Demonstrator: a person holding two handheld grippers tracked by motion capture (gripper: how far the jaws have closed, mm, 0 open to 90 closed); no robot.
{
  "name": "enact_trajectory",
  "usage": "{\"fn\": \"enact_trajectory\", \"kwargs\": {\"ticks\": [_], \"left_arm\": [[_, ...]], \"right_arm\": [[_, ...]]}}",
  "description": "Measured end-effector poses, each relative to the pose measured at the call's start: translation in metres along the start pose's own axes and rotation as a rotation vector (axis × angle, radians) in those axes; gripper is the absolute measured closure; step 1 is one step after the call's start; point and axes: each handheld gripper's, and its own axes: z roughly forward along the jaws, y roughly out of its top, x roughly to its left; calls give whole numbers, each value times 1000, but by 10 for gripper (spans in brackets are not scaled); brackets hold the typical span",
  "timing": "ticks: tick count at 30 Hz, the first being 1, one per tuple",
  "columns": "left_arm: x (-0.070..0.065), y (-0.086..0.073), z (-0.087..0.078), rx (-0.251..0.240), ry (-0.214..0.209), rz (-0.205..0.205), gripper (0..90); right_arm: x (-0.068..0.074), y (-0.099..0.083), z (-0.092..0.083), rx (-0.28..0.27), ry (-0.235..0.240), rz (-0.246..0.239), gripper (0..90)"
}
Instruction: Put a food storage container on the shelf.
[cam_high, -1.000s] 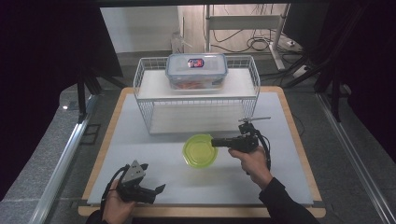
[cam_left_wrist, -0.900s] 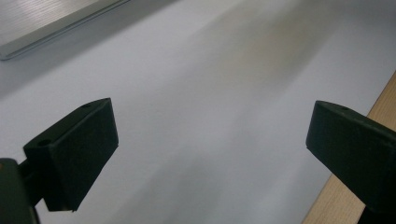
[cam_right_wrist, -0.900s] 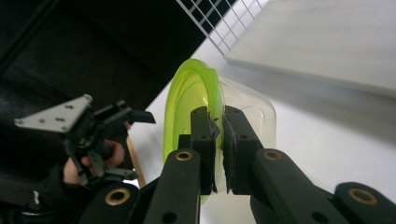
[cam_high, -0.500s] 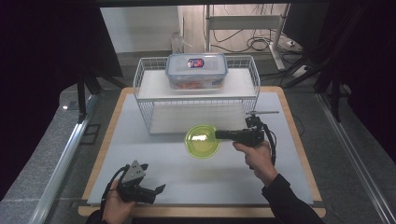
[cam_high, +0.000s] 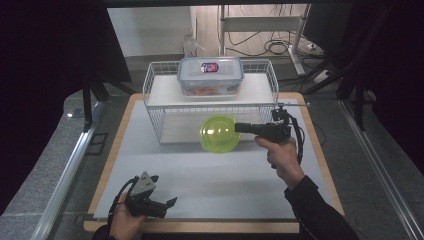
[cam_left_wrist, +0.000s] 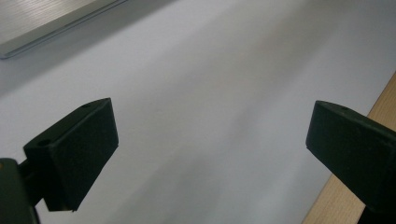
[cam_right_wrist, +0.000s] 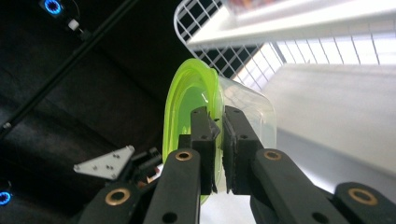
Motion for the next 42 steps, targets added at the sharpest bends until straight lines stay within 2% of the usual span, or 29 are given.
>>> {"fn": "enact_trajectory", "kwargs": {"ticks": [9,20,34,42], "left_arm": [[0,0,0,-1,-1,2,21],[1,0,1,-7,-6,-6,21],[1,0,0,-12,-11,-12,19],[2,0,0,-11,-17,-13,19]], "right_arm": [[13,33,-11,-58,14,-3,844],[22,67,-15,-115,19,7,844],[28,111,-18,-175,-32,14,843],[31,135,-9,-196,-55,18,843]]}}
